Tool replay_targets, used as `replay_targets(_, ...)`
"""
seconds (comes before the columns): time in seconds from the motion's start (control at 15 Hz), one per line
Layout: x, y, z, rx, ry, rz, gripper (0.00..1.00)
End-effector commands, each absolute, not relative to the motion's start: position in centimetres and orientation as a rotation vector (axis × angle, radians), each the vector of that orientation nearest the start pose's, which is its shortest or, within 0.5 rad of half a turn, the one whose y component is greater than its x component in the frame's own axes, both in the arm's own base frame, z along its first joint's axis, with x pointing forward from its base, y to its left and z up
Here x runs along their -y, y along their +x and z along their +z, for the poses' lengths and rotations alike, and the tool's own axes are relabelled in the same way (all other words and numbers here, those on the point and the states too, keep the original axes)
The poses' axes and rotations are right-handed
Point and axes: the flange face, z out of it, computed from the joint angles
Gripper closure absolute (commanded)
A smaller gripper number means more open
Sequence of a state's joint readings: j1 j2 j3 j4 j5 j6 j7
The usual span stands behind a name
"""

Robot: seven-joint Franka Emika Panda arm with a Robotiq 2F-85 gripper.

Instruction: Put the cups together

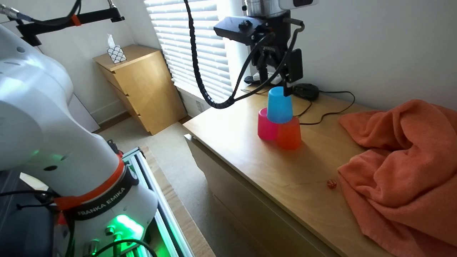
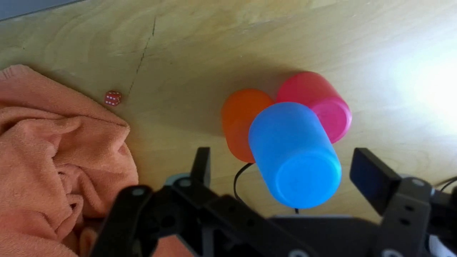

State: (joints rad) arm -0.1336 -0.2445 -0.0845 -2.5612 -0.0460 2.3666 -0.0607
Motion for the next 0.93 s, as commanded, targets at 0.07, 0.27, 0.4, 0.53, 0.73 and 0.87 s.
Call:
replay_targets(0.07, 8.8, 43.5, 34.1, -0.116, -3.117, -0.004, 0.00)
replay_targets(0.27, 8.1, 43.9, 33.5, -0.061, -3.118, 0.000, 0.00)
replay_targets(0.4, 7.8, 44.1, 33.1, -0.036, -3.129, 0.008, 0.00)
replay_targets(0.53, 7.5, 44.2, 33.0, -0.008, -3.139, 0.000, 0.00)
replay_targets(0.73, 7.5, 44.6, 32.8, 0.019, -3.149, -0.013, 0.00)
replay_targets(0.87, 7.4, 44.9, 32.7, 0.029, -3.151, -0.023, 0.00)
